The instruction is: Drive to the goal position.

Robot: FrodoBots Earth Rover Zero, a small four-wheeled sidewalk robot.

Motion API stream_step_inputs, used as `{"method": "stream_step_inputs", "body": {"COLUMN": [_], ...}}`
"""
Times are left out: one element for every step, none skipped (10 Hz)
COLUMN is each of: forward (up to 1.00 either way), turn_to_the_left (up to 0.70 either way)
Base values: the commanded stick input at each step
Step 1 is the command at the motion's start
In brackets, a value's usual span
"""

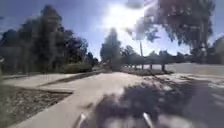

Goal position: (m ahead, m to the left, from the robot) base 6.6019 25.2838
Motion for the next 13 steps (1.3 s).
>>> {"method": "stream_step_inputs", "body": {"forward": [1.0, 1.0, 1.0, 1.0, 1.0, 1.0, 1.0, 1.0, 1.0, 1.0, 1.0, 1.0, 1.0], "turn_to_the_left": [0.0, 0.0, 0.0, 0.0, 0.0, 0.0, 0.0, 0.0, 0.0, 0.0, 0.0, 0.0, 0.0]}}
